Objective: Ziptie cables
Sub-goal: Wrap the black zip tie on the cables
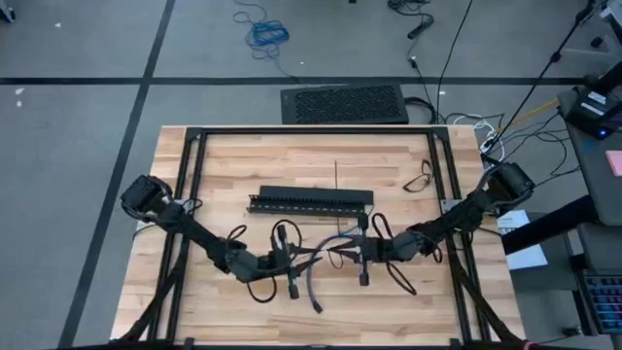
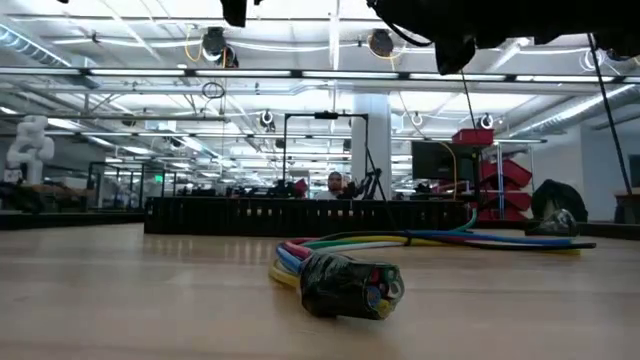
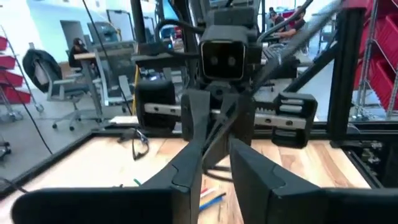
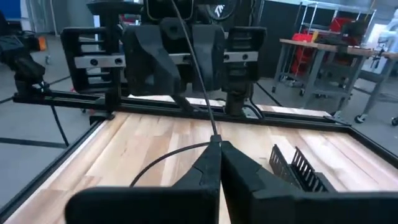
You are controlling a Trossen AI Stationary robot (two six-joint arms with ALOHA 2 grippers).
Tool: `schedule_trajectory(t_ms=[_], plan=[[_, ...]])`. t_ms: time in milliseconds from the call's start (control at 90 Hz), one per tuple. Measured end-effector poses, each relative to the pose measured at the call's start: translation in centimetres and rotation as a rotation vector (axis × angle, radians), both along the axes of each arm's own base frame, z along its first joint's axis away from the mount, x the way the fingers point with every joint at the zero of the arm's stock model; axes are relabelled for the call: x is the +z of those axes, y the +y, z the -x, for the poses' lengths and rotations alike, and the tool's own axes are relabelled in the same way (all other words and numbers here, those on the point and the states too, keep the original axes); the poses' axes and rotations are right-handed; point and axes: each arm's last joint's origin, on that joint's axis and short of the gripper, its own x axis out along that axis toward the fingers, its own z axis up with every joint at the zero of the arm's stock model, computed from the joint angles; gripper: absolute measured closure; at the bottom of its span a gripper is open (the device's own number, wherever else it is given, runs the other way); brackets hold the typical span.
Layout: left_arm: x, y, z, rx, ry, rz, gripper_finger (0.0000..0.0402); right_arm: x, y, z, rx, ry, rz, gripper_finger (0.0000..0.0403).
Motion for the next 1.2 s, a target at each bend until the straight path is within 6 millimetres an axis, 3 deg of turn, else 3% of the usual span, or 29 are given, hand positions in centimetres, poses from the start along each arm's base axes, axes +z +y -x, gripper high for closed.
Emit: schedule_trajectory(t_ms=[189, 356, 533, 800, 1033, 1200], plan=[[-0.5, 0.5, -0.5, 0.019, -0.013, -0.018, 0.0331, 0.2, 0.0, 0.0, -0.001, -0.016, -0.01, 0.0403], [-0.9, 1.3, -1.0, 0.089, 0.01, -0.064, 0.0393, 0.3, 0.0, 0.0, -0.004, -0.024, -0.021, 0.0403], [-0.8, 1.8, -1.0, 0.19, 0.022, -0.079, 0.04, -0.1, -0.4, -0.2, -0.015, 0.006, -0.039, 0.0403], [-1.3, 1.8, -1.0, 0.187, 0.071, -0.079, 0.0401, -0.6, -0.6, -0.3, -0.02, 0.055, -0.03, 0.0403], [-5.0, 1.9, 0.0, 0.123, 0.373, 0.161, 0.0401, -2.3, -0.6, 0.6, -0.018, 0.301, 0.116, 0.0369], [-4.1, 1.5, 1.4, 0.063, 0.44, 0.294, 0.0401, -3.1, -2.4, -0.9, 0.052, 0.581, 0.157, 0.0318]])
